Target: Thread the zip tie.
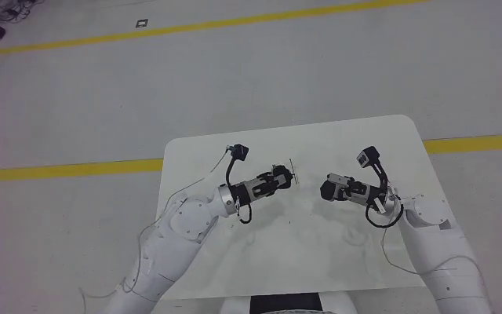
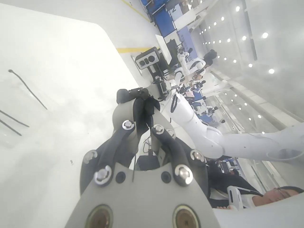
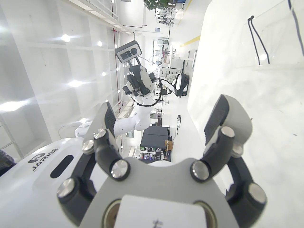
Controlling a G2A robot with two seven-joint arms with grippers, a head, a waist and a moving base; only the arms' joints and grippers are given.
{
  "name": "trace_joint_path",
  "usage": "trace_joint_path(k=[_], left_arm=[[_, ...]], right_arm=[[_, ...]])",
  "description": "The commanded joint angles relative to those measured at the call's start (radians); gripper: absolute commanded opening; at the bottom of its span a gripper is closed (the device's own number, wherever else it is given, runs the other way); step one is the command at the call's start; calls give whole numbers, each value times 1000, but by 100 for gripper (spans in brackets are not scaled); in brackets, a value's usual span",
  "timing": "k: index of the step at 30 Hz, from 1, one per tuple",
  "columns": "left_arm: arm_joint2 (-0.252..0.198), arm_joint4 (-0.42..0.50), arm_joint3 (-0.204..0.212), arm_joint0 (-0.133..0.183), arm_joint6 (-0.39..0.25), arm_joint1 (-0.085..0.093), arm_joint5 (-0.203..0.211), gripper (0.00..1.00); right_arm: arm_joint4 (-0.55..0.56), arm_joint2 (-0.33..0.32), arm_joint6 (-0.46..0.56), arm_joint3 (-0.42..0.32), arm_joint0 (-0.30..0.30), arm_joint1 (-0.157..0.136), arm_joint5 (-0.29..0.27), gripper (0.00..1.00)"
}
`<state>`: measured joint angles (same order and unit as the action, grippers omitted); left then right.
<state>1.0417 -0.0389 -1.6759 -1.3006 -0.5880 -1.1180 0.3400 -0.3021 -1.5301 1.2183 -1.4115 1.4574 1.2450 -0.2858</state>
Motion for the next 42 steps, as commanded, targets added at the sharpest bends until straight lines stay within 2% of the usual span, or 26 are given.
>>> trace_joint_path(k=[1, 19, 22, 25, 27, 31, 37, 42], left_arm=[[12, 50, 19, 19, -22, 2, 0, 0], [12, 50, 19, 19, -22, 2, 0, 0], [12, 50, 19, 19, -22, 2, 0, 0], [12, 50, 19, 19, -22, 2, 0, 0], [12, 50, 19, 19, -22, 2, 0, 0], [12, 50, 19, 19, -22, 2, 0, 0], [12, 50, 19, 19, -22, 2, 0, 0], [11, 50, 21, 6, 10, 2, -4, 0]], right_arm=[[0, 0, 0, 0, 0, 0, 0, 100], [3, 1, -6, -1, 0, 0, 0, 100], [103, 21, -17, -27, -19, -7, -6, 100], [205, 43, -21, -23, -53, -14, -28, 100], [296, 68, -32, -19, -83, -17, -54, 100], [476, 150, -85, -37, -144, -19, -54, 100], [634, 251, -168, -65, -203, -18, -54, 100], [726, 289, -254, -61, -224, -22, -54, 100]])
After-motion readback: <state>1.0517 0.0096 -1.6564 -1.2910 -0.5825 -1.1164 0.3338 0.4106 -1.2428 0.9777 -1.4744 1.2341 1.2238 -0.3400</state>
